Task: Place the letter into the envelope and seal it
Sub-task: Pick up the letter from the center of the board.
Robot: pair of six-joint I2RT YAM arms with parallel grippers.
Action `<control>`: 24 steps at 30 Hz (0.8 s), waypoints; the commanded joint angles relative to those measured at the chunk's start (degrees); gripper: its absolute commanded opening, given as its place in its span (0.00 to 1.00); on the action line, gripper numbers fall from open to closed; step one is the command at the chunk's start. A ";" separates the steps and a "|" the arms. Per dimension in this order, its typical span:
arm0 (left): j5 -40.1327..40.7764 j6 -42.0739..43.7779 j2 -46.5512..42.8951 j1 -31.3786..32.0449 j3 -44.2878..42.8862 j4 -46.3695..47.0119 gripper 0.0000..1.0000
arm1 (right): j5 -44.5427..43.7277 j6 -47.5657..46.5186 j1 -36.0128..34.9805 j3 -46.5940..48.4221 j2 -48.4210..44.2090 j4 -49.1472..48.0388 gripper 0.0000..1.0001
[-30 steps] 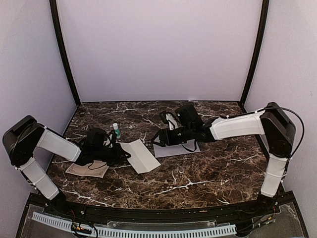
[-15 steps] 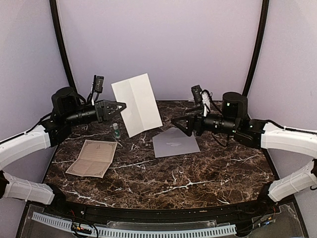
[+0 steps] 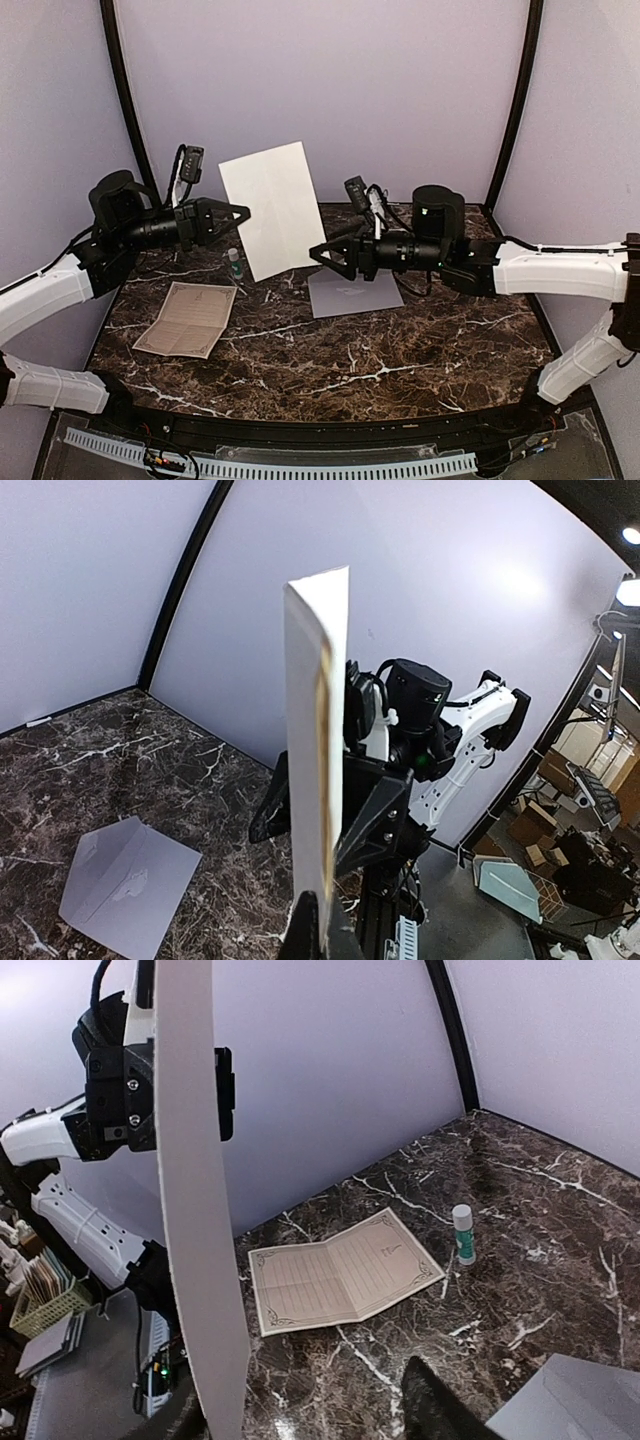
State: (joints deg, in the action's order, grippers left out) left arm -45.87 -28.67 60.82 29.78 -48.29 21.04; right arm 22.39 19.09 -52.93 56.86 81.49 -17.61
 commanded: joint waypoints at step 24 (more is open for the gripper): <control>6.00 29.67 2.93 -5.09 -16.81 -32.62 0.99 | 15.43 -11.61 -0.59 14.65 0.02 36.68 0.00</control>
State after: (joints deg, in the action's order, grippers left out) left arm -35.73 -7.27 60.45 24.69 -61.06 -4.32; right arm 32.38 11.25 -53.60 68.60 81.73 8.40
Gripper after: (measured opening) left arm 0.986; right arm 0.004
